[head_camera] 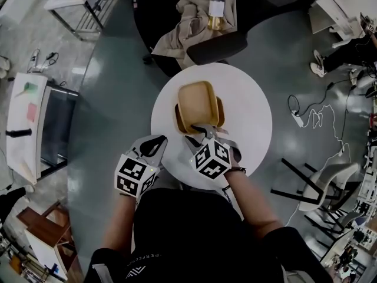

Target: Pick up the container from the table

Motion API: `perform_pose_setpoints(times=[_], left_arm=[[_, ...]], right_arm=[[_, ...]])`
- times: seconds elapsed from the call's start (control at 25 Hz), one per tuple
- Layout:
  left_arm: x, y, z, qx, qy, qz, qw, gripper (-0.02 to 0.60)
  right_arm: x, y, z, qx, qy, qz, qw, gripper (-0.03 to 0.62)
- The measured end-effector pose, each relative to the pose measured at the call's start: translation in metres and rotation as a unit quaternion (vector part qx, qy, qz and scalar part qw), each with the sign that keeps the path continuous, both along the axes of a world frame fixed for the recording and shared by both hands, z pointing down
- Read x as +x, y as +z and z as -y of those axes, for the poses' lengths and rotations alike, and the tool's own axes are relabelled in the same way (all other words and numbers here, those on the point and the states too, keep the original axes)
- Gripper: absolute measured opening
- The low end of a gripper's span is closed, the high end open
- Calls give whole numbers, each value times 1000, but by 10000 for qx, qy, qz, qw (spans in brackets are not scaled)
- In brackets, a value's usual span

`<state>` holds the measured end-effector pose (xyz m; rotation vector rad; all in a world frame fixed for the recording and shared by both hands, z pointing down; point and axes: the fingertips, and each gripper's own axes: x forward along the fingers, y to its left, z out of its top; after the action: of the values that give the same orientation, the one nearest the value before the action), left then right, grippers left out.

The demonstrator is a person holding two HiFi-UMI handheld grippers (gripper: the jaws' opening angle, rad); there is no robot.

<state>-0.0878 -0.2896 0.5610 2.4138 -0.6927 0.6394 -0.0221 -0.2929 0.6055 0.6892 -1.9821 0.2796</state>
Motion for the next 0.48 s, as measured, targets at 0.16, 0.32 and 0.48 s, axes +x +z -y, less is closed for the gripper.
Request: perform_pose_setpoints(times=[0.16, 0.32, 0.48], left_arm=[[6, 4, -1, -51, 131, 18, 9999, 9], [10, 6, -1, -98, 144, -23, 9998, 9], [10, 7, -1, -108, 113, -1, 9999, 9]], right_arm=[[0, 7, -1, -29, -171, -180, 9997, 137], [-2, 10, 2, -20, -294, -273, 9992, 120], [-4, 12, 3, -43, -419, -333, 9986, 113]])
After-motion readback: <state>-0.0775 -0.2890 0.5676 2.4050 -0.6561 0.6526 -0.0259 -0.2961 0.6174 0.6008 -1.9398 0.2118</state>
